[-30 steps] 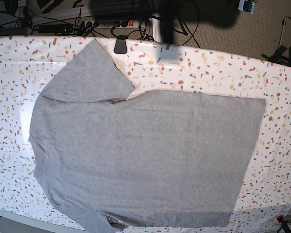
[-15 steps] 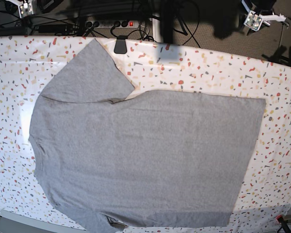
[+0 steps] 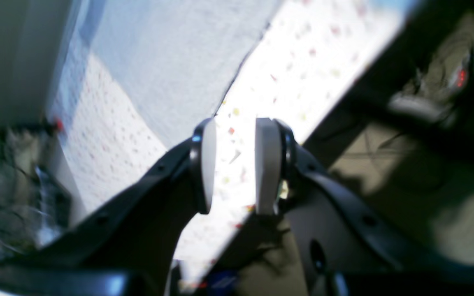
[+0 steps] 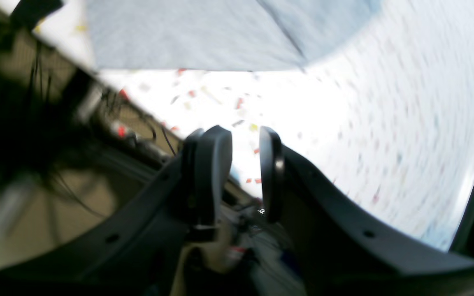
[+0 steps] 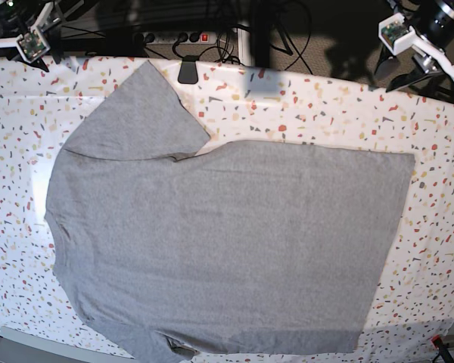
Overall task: Fold the T-shirt properly
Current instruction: 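Lower both grippers toward the shoulder corners of the grey T-shirt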
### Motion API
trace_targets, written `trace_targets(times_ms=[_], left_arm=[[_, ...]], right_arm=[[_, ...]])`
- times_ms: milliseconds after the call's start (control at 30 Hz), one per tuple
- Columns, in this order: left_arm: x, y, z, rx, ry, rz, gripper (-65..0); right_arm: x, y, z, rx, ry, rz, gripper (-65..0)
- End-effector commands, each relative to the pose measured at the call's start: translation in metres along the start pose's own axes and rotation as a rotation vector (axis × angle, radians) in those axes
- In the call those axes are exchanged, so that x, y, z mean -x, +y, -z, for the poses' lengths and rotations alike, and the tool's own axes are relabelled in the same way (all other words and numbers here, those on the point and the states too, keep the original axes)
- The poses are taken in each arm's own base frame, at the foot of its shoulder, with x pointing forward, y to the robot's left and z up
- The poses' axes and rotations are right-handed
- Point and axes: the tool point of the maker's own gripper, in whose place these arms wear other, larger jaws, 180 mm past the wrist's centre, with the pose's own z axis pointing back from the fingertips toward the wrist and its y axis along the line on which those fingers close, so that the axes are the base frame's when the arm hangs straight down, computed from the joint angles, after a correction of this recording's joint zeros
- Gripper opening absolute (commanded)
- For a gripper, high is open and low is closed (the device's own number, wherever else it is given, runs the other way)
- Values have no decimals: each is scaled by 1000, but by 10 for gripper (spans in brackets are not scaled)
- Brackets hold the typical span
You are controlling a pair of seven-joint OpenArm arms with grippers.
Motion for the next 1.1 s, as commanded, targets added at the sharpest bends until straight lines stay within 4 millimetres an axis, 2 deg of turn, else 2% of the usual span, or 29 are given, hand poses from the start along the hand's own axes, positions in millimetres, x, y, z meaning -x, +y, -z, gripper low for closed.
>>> trace_targets(times_ms=[0, 100, 233, 367, 433, 567, 667, 800, 1067], left_arm=[[-4, 7, -1, -11, -18, 42, -487], [3, 22, 4, -23, 2, 140, -484], [17, 38, 15, -51, 14, 156, -453], [35, 39, 29, -47, -2, 120, -428], [44, 34, 39, -25, 4, 120, -428], [53, 22, 62, 33, 1, 129, -428], [61, 22, 80, 60, 21, 142, -428], [74, 34, 95, 57, 53, 140, -428], [104, 59, 111, 18, 107, 115, -431]], right_arm=[[-7, -3, -1, -8, -19, -55, -481], [-10, -5, 2, -36, -24, -130, -480], [-11, -6, 3, -41, -24, -145, -476], [-10, -6, 3, -40, -23, -144, -362], [-10, -7, 3, -33, -18, -163, -332], [-19, -12, 2, -3, -69, -153, -332], [-28, -17, 2, 28, -116, -146, -332], [-32, -25, 4, 63, -125, -172, -332], [-53, -38, 13, 117, -197, -171, -332]])
